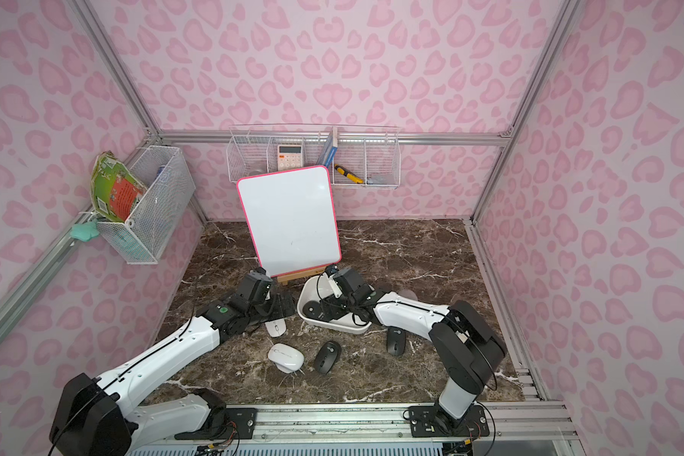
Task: Take out the mouse from the storage box
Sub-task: Pick up the mouse from the storage box.
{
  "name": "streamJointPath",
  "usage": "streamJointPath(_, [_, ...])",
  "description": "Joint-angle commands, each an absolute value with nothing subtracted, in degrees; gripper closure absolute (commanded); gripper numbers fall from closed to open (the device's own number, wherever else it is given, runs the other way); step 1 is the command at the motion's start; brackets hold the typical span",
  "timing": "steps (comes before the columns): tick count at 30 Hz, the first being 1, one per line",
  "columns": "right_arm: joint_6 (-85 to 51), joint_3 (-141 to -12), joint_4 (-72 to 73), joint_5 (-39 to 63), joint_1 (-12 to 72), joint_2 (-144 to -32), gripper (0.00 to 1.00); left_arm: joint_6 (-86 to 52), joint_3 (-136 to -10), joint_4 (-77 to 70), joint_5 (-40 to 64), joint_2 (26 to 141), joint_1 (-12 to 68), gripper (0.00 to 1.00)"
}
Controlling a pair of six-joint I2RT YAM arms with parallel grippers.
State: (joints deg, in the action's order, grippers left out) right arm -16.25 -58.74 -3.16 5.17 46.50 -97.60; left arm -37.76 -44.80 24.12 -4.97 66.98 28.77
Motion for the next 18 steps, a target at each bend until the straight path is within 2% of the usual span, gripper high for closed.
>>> streamJointPath(1, [-14.09,-61.26,-4.22,6.92,46.73,-100.21,0.16,-38.72,-43.56,22.69,-4.42,65.76,28.11,0.01])
streamJointPath(13, [-12.11,-68.74,-8.07,6.5,48.25,-109.18,0.2,-38.76,-40.39,22.16,-4.22,62.9,25.9,0.01])
streamJointPath(18, [-14.24,-68.31,-8.17,5.15,46.0,-110.58,0.24,-38.59,-39.75,21.85,-4.22,62.32,25.73,0.01])
